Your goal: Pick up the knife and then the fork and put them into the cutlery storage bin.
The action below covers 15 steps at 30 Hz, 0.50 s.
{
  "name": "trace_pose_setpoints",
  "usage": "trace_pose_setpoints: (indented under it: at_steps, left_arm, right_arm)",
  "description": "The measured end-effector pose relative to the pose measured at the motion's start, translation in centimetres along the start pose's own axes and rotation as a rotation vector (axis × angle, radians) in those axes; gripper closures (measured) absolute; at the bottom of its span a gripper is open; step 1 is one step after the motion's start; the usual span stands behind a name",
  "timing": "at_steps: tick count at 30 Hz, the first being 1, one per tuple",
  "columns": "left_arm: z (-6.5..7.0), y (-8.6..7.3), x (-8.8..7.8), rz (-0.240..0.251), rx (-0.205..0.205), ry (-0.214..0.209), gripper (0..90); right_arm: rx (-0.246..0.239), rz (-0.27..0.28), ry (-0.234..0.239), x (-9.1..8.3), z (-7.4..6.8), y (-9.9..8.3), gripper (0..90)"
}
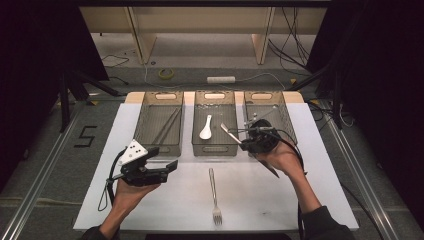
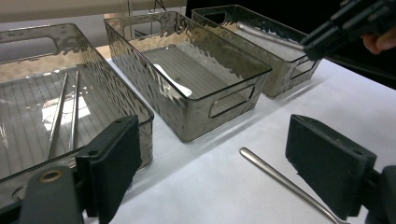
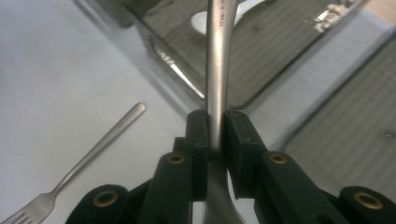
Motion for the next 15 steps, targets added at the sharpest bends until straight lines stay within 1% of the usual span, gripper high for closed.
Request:
trace_pose_setpoints:
  at_steps: [2, 5, 8, 10, 15]
  left_arm:
    - [0.0, 0.0, 0.0, 0.001, 0.000, 0.000, 17.7]
    - [0.0, 0.0, 0.0, 0.001, 0.000, -0.002, 17.6]
    - [0.0, 0.0, 0.0, 0.003, -0.001, -0.003, 17.6]
    - [0.0, 0.0, 0.0, 0.002, -0.001, -0.003, 17.6]
    - [0.1, 0.0, 0.1, 0.000, -0.001, -0.006, 17.6]
  right_arm:
    - [0.018, 0.009, -0.016, -0.4, 1.0, 0.2, 80.7]
    - [0.060, 0.016, -0.034, -0.8, 2.5, 0.4, 80.7]
    - [0.091, 0.021, -0.056, -1.2, 4.0, 0.6, 80.7]
    - [0.116, 0.030, -0.063, -1.4, 5.1, 0.7, 80.7]
    - [0.171, 0.030, -0.086, -1.6, 7.5, 1.0, 80.7]
Point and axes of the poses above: each handheld gripper's, and its own axes: x roughly forward along the jaws, y roughly out of its top, z roughly to its right, the point moved 8 cm from there along x, roughly forward along the jaws, and after that the axes turned 6 degrees about -z, right-handed, at the moved point
